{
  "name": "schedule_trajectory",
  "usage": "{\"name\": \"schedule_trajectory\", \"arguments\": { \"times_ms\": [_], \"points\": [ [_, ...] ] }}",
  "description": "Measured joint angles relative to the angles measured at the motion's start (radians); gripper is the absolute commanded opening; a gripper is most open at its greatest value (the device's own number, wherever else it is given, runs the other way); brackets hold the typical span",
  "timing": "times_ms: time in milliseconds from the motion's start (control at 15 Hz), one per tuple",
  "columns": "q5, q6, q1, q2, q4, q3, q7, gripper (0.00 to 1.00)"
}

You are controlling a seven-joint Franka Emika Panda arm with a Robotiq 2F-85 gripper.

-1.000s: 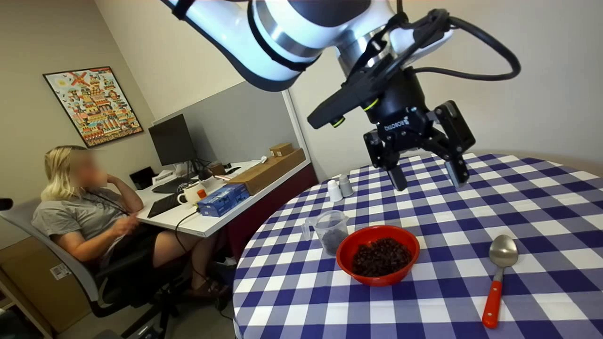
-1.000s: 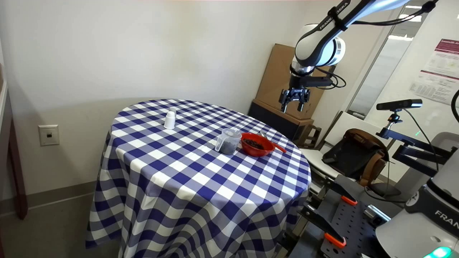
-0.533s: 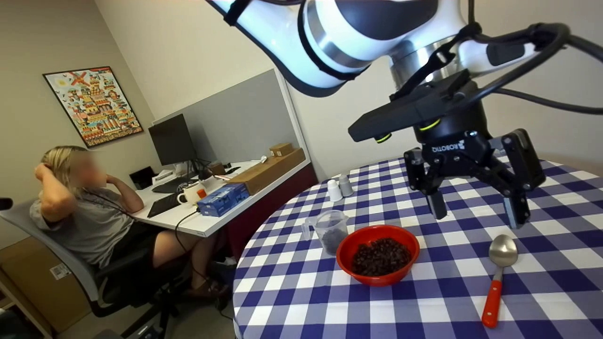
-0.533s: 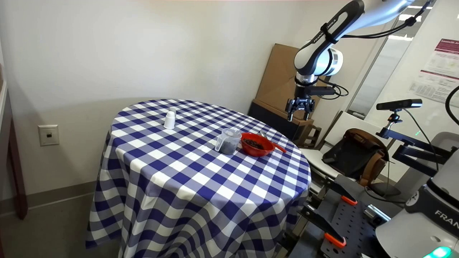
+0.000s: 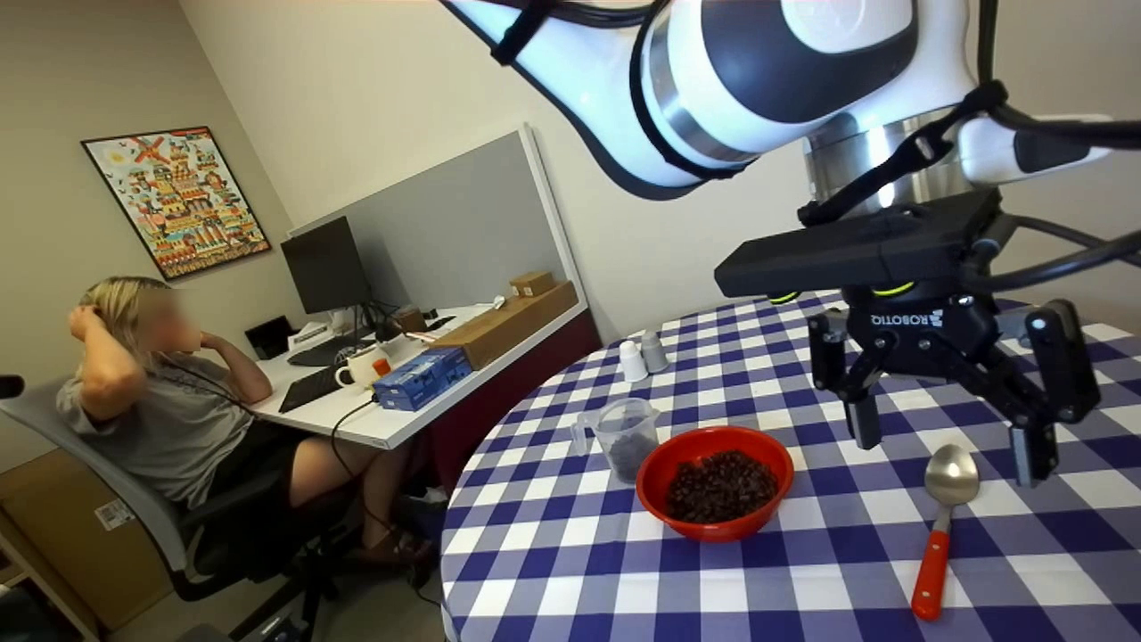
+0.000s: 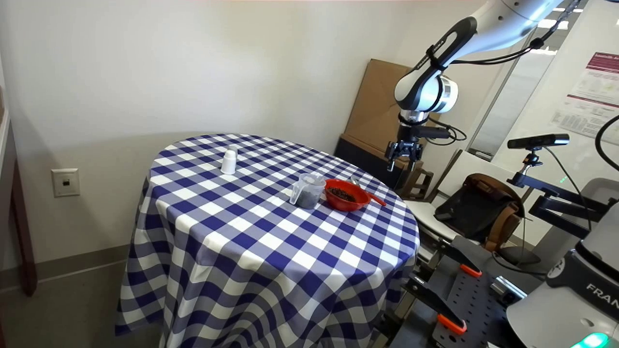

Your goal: Use the spoon to transfer one scoop of contents from the orange bowl to the clear jar

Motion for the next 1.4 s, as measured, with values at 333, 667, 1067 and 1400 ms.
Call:
{"name": "schedule_trajectory", "arguments": {
  "times_ms": [333,667,1067,1400],
  "points": [
    [0.043,0.006,-0.003,0.085,0.057,0.055,-0.041,1.0],
    [0.044,0.013,-0.004,0.182,0.116,0.072,-0.063,1.0],
    [0.043,0.013,-0.022,0.254,0.163,0.066,-0.089,1.0],
    [0.043,0.013,-0.037,0.291,0.178,0.066,-0.099,0.94]
  ]
}}
